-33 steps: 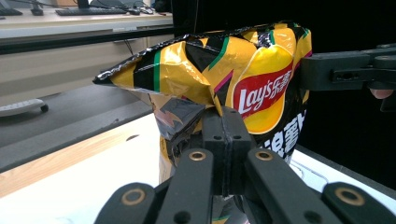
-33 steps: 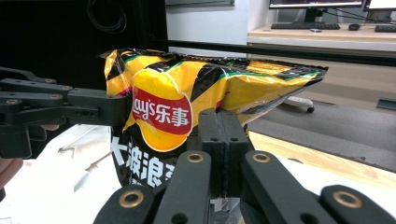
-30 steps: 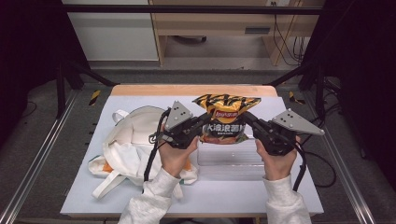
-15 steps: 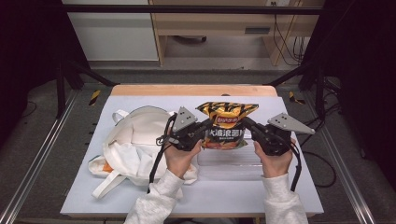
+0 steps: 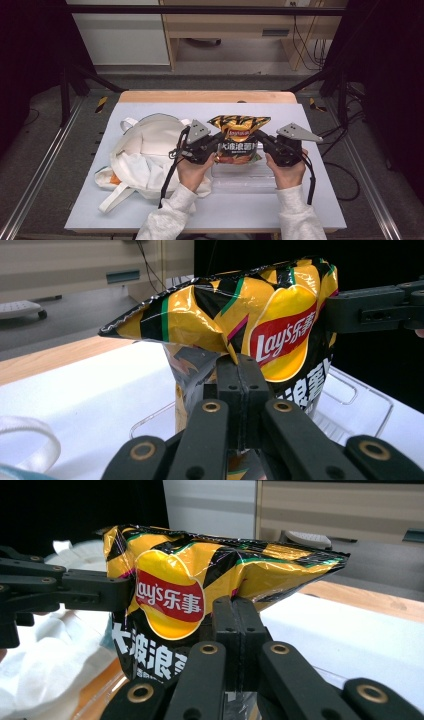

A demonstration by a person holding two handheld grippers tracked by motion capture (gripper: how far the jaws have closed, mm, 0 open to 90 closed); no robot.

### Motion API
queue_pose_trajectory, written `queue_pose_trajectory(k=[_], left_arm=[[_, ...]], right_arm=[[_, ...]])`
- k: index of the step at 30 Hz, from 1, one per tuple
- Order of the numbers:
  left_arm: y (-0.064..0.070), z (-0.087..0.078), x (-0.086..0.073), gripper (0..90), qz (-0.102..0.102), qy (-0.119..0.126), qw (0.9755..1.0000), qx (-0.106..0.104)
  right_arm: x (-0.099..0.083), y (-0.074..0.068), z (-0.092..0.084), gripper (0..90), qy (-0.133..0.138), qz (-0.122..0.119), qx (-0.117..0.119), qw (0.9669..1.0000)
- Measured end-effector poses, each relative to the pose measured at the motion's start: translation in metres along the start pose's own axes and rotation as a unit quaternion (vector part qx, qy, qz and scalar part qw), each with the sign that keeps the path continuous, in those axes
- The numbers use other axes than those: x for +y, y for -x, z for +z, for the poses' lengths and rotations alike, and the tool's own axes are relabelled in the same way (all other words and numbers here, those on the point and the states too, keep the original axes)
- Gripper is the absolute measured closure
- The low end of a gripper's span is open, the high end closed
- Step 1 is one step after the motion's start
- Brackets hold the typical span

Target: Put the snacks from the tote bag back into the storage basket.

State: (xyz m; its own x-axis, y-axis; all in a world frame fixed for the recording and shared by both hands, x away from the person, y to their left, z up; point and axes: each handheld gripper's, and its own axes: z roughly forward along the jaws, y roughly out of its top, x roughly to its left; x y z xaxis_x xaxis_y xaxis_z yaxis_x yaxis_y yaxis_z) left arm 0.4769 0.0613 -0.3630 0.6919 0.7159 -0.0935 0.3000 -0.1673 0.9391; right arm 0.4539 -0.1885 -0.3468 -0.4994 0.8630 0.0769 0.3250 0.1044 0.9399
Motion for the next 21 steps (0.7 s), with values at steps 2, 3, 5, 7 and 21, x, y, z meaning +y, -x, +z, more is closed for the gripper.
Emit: queue_pose_trajectory(k=[2, 3, 5, 7, 21], left_arm=[[-0.002, 0.002, -0.003, 90.0, -0.003, -0.003, 1.0000, 0.003], [-0.003, 0.002, -0.004, 90.0, -0.005, -0.005, 1.0000, 0.005], [-0.006, 0.005, -0.006, 90.0, -0.008, -0.009, 0.9999, 0.007], [-0.007, 0.007, -0.008, 90.0, -0.010, -0.013, 0.9998, 0.008], [-0.011, 0.017, -0.013, 87.3, -0.011, -0.026, 0.9994, 0.020]], right_arm=[[-0.002, -0.001, 0.004, 90.0, -0.007, -0.003, -0.002, 1.0000], [-0.003, -0.001, 0.005, 90.0, -0.008, -0.003, -0.002, 1.0000], [-0.004, -0.002, 0.008, 90.0, -0.013, -0.004, -0.003, 0.9999], [-0.007, -0.002, 0.011, 90.0, -0.017, -0.005, -0.004, 0.9998], [-0.015, 0.002, 0.023, 87.3, -0.028, -0.010, -0.018, 0.9994]])
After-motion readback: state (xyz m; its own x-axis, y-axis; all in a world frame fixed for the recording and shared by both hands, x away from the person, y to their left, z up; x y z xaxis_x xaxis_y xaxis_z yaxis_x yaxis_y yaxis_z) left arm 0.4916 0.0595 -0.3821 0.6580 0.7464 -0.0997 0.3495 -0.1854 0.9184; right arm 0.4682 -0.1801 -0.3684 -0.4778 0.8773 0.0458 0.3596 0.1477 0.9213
